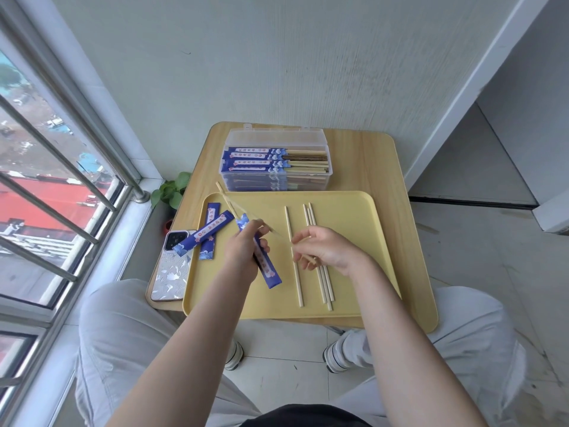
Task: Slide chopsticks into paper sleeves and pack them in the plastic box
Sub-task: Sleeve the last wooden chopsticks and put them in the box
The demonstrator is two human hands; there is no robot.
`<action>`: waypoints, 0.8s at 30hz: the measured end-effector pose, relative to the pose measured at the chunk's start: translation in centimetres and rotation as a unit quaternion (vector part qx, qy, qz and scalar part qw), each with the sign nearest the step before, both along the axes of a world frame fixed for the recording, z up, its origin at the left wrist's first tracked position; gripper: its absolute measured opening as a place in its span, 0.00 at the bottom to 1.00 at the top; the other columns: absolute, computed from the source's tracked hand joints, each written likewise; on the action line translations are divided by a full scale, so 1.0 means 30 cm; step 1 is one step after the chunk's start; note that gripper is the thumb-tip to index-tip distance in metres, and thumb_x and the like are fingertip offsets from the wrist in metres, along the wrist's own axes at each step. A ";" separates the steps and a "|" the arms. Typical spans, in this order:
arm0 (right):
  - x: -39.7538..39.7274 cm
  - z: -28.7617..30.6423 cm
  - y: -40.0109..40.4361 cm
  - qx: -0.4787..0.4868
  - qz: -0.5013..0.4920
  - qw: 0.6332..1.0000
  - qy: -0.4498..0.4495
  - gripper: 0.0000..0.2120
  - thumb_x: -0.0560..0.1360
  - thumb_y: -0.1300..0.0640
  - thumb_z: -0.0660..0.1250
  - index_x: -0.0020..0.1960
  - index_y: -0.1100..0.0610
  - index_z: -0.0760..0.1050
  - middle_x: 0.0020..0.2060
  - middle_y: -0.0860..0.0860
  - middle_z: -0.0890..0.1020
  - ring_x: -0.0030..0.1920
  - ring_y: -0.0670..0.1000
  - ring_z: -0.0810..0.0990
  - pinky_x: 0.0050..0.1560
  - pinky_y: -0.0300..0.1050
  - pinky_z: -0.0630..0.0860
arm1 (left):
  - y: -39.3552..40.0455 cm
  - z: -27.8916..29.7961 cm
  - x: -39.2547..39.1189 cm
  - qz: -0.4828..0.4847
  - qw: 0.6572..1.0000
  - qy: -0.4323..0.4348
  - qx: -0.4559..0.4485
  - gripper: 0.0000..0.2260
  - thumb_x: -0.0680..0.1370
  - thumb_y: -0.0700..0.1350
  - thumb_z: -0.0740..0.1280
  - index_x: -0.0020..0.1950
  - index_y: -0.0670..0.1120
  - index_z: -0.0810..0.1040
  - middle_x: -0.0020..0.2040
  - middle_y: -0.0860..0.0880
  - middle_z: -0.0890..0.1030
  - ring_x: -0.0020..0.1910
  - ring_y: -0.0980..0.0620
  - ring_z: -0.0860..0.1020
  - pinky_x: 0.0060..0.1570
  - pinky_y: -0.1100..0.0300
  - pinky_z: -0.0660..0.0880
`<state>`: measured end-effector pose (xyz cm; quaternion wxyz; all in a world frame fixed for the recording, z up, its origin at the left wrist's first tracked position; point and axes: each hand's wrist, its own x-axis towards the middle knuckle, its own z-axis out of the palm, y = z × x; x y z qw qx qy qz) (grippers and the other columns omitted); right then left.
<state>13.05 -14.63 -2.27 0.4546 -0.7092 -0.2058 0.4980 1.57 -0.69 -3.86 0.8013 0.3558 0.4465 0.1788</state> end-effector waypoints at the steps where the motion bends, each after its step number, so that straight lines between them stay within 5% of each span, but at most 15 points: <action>1: 0.005 -0.004 -0.007 0.015 -0.019 1.000 0.007 0.11 0.77 0.65 0.68 0.59 0.62 0.74 0.41 0.57 0.84 0.36 0.53 0.80 0.38 0.44 0.76 | 0.004 -0.001 -0.003 0.017 1.000 0.001 -0.015 0.03 0.78 0.43 0.68 0.46 0.44 0.76 0.37 0.50 0.80 0.25 0.55 0.67 0.28 0.63 0.70; 4: -0.006 -0.022 0.004 0.113 -0.167 0.976 0.079 0.06 0.78 0.68 0.67 0.54 0.62 0.76 0.43 0.58 0.85 0.38 0.54 0.82 0.41 0.45 0.79 | 0.003 0.003 -0.004 0.056 0.996 -0.016 -0.073 0.03 0.78 0.43 0.69 0.46 0.46 0.76 0.38 0.51 0.83 0.24 0.55 0.66 0.29 0.65 0.69; 8: -0.071 -0.057 0.061 0.223 -0.349 0.877 0.243 0.03 0.78 0.64 0.69 0.51 0.61 0.78 0.42 0.56 0.85 0.39 0.52 0.84 0.43 0.42 0.81 | -0.033 0.005 0.019 0.052 0.992 -0.031 -0.113 0.04 0.78 0.43 0.69 0.46 0.46 0.75 0.33 0.53 0.79 0.23 0.56 0.66 0.27 0.66 0.68; 14: -0.123 -0.061 0.115 0.196 -0.344 0.887 0.236 0.08 0.83 0.62 0.61 0.56 0.66 0.76 0.43 0.59 0.82 0.37 0.54 0.82 0.37 0.44 0.81 | -0.065 -0.010 0.021 -0.031 0.997 0.009 -0.069 0.05 0.78 0.43 0.71 0.47 0.43 0.76 0.28 0.51 0.71 0.23 0.55 0.67 0.26 0.63 0.68; 17: -0.081 -0.033 0.111 0.193 -0.432 0.863 0.177 0.10 0.86 0.59 0.54 0.55 0.64 0.70 0.44 0.61 0.79 0.35 0.57 0.82 0.35 0.48 0.82 | -0.040 -0.017 -0.006 -0.116 0.989 0.077 0.042 0.07 0.77 0.42 0.71 0.49 0.42 0.75 0.28 0.49 0.70 0.24 0.52 0.67 0.26 0.61 0.69; 21: -0.008 0.007 0.080 0.207 -0.492 0.841 0.090 0.11 0.87 0.57 0.49 0.50 0.60 0.66 0.40 0.63 0.79 0.30 0.57 0.82 0.31 0.49 0.81 | 0.000 -0.025 -0.037 -0.198 0.918 0.216 0.269 0.09 0.75 0.46 0.73 0.43 0.42 0.77 0.30 0.47 0.73 0.27 0.50 0.70 0.30 0.59 0.72; 24: 0.009 0.018 0.077 0.197 -0.484 0.851 0.048 0.12 0.87 0.57 0.49 0.48 0.58 0.66 0.36 0.62 0.80 0.27 0.56 0.81 0.30 0.47 0.80 | 0.007 -0.032 -0.036 -0.231 0.885 0.239 0.327 0.11 0.74 0.49 0.73 0.42 0.42 0.77 0.32 0.47 0.73 0.30 0.49 0.70 0.31 0.59 0.70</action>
